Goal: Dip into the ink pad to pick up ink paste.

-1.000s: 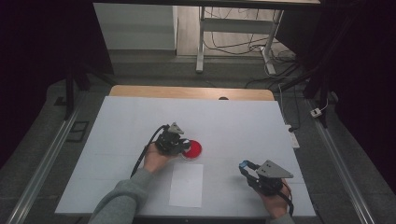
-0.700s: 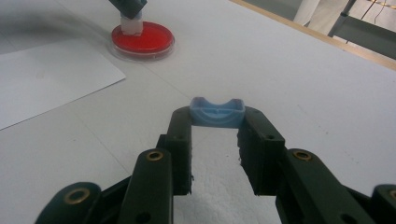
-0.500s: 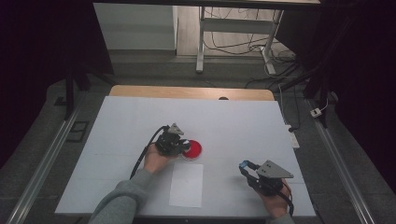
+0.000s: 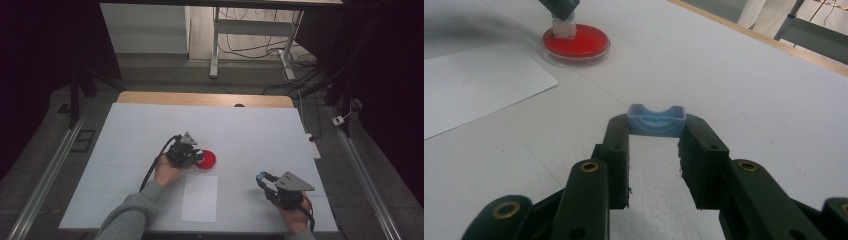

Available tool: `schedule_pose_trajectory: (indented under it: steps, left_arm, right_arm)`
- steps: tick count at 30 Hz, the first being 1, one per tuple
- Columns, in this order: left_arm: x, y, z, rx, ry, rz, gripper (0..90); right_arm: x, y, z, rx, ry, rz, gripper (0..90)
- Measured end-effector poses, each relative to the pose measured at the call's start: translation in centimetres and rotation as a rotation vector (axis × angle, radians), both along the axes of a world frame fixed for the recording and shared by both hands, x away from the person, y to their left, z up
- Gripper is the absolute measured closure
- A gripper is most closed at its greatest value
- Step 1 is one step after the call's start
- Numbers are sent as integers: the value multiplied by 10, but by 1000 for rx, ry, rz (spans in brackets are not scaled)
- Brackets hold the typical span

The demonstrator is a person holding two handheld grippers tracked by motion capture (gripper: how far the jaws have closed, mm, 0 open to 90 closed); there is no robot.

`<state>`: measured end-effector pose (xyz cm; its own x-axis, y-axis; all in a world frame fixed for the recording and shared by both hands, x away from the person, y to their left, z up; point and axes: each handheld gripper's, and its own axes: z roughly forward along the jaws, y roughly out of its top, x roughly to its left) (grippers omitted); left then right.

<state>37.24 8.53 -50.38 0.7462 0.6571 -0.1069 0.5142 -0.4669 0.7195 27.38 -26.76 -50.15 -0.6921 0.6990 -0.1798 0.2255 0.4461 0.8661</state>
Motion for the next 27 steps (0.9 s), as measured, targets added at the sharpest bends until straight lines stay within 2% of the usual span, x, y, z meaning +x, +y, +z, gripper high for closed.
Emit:
schedule_pose_trajectory:
  steps: [3,6,11,21,27]
  left_arm:
    - [1,2,0,-15,7,4,754]
    - [0,4,5,-42,-7,7,753]
    - [-4,6,13,-58,-28,7,753]
    - [-6,16,21,-105,-26,2,753]
    - [-8,19,25,-114,-30,-3,752]
  right_arm:
    - [0,0,0,1,-2,0,659]
    - [0,0,1,2,-4,-1,659]
    - [0,0,1,3,-4,-2,659]
    - [-1,0,1,-1,-6,-5,659]
    - [-1,0,1,0,-7,-6,659]
